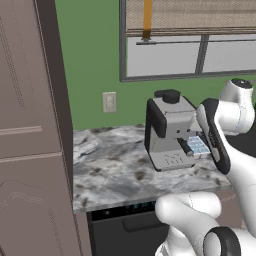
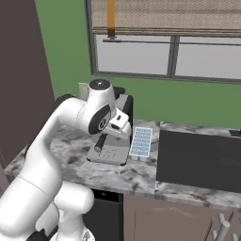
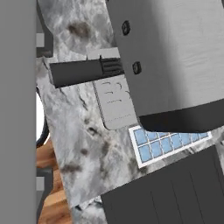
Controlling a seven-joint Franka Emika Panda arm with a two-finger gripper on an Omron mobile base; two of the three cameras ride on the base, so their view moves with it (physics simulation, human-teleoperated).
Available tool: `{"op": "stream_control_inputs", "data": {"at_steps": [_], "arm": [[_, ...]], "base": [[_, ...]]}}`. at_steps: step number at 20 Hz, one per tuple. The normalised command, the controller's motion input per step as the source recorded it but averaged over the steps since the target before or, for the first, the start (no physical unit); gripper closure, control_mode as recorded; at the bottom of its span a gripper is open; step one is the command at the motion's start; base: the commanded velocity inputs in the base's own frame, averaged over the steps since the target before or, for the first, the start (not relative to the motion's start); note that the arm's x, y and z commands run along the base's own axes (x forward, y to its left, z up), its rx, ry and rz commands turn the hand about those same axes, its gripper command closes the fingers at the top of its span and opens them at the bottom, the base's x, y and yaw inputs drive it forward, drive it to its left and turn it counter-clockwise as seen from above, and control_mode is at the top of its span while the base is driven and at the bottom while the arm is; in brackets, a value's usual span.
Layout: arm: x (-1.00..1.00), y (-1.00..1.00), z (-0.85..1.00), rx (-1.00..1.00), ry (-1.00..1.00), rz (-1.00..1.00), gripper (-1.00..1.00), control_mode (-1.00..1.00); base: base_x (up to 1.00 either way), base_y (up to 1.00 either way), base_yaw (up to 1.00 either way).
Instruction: The ice cube tray has been filled with water. Take the tray and place it in the freezer to make ice. Close the freezer door after placing the tray.
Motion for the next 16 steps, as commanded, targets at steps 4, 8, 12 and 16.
{"op": "stream_control_inputs", "data": {"at_steps": [4,8,12,16], "arm": [[-0.04,-0.34,-0.25,0.25,0.0,-0.24,-1.0,-1.0],[-0.07,-0.2,-0.25,0.25,0.0,-0.28,-1.0,-1.0],[0.0,-0.2,-0.19,0.37,0.0,-0.15,-1.0,-1.0],[0.0,-0.26,-0.15,0.32,0.0,-0.07,-1.0,-1.0]], "base": [[0.0,0.0,0.0],[0.0,0.0,0.0],[0.0,0.0,0.0],[0.0,0.0,0.0]]}}
